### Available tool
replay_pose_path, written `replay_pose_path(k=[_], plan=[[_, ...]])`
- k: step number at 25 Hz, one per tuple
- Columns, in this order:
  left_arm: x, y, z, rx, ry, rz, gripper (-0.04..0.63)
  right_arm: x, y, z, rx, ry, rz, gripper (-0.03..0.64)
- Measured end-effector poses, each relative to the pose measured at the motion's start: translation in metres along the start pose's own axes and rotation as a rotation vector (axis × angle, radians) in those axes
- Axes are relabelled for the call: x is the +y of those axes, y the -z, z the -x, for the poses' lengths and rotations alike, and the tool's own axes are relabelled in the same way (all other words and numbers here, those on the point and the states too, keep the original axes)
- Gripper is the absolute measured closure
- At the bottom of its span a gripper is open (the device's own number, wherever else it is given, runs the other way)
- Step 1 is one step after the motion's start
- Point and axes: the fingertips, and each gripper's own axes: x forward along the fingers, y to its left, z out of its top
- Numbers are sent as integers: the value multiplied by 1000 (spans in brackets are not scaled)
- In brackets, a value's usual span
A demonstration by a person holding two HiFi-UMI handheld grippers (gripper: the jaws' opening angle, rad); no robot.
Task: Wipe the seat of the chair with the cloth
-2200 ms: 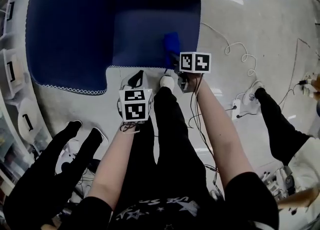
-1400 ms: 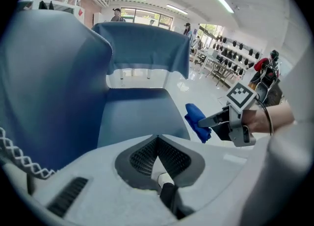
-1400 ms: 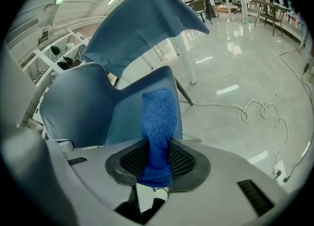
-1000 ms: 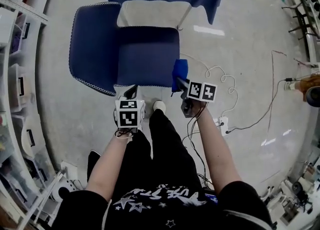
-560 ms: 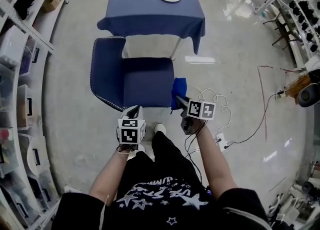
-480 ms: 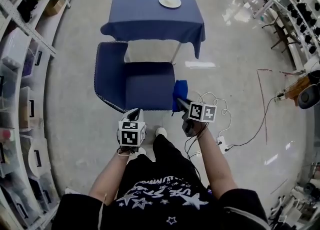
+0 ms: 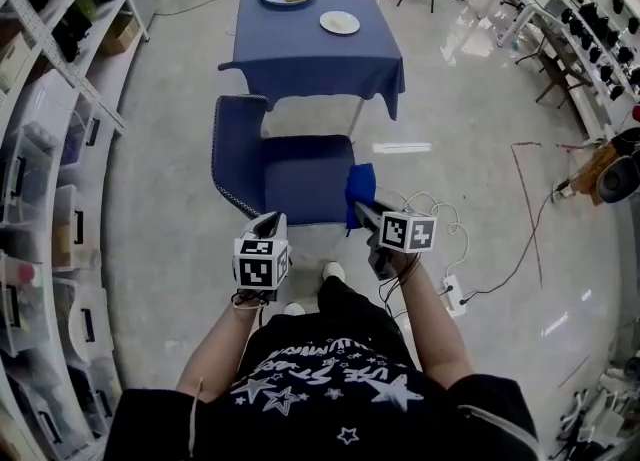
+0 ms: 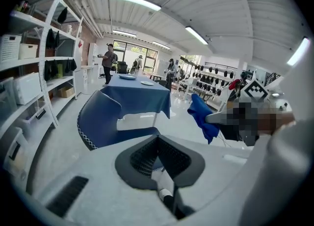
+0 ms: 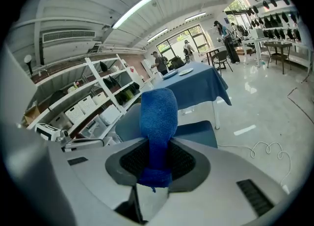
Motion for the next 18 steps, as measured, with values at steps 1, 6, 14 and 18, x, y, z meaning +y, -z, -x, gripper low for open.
replay_pose_path(k=[1,6,14,18], plan=[[0,1,4,-4,-1,0,575,1,5,3,4,2,3,508],[4,11,21,-14,-6,15,575,9,25,13,21,6,-9,509],[12,16,38,-35,-4,31,575,26,33,15,35,1,41,509],[8,20,46,-45,-3,24,575,33,39,19,29,-11,51,511]])
